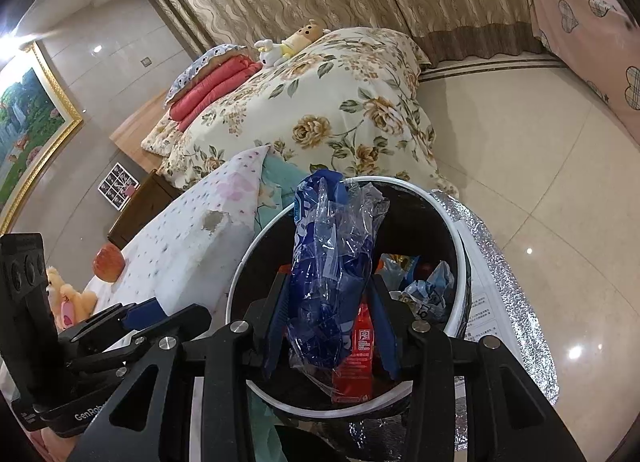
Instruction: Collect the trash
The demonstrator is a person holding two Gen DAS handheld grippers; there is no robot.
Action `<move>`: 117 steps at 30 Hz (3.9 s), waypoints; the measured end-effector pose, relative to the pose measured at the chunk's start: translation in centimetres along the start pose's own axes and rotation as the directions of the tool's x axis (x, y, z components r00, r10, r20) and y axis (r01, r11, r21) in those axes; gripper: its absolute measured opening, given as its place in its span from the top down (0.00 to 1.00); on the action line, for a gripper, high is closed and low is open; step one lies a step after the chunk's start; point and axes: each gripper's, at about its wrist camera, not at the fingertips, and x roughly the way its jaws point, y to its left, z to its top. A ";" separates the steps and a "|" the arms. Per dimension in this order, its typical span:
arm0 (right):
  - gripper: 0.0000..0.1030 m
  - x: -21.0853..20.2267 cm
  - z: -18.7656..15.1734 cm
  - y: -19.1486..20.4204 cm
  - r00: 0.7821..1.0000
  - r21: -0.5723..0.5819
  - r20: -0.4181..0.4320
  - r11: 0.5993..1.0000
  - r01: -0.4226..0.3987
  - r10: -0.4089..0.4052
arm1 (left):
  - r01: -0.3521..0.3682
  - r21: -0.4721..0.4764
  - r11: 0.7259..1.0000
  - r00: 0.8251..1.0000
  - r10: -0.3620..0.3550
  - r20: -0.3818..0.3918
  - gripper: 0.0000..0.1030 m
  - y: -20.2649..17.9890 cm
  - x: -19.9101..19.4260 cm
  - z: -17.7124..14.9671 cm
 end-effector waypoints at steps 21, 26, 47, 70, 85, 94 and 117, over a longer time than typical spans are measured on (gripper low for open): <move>0.59 0.2 0.2 -0.2 1.000 0.003 -0.008 1.000 -0.002 0.002 | 0.006 -0.015 1.000 1.000 -0.007 -0.022 0.54 0.4 0.8 0.3; 0.45 0.5 0.2 -0.4 1.000 0.013 -0.016 1.000 0.011 -0.011 | 0.007 -0.017 1.000 1.000 -0.008 -0.024 0.52 0.5 0.8 0.5; 0.24 -2.8 -1.5 2.2 0.999 0.028 0.037 1.000 -0.006 0.005 | -0.041 -0.172 0.984 0.997 0.050 0.052 0.38 4.1 -5.4 -4.5; 0.01 -7.1 -9.2 13.7 0.967 -0.308 0.252 0.949 0.060 0.020 | -0.195 -0.354 0.915 0.902 0.309 0.301 0.23 9.7 -17.4 -15.3; 0.00 -6.6 -11.3 14.7 0.920 -0.371 0.384 0.925 0.080 0.074 | -0.342 -0.352 0.871 0.779 0.472 0.412 0.00 9.4 -19.0 -17.8; 0.00 -6.5 -11.8 15.4 0.924 -0.405 0.371 0.911 0.074 0.090 | -0.370 -0.349 0.861 0.769 0.495 0.406 0.00 9.0 -18.9 -17.7; 0.00 -6.1 -12.1 15.7 0.935 -0.422 0.340 0.905 0.053 0.104 | -0.383 -0.365 0.848 0.764 0.513 0.390 0.00 9.2 -19.0 -17.9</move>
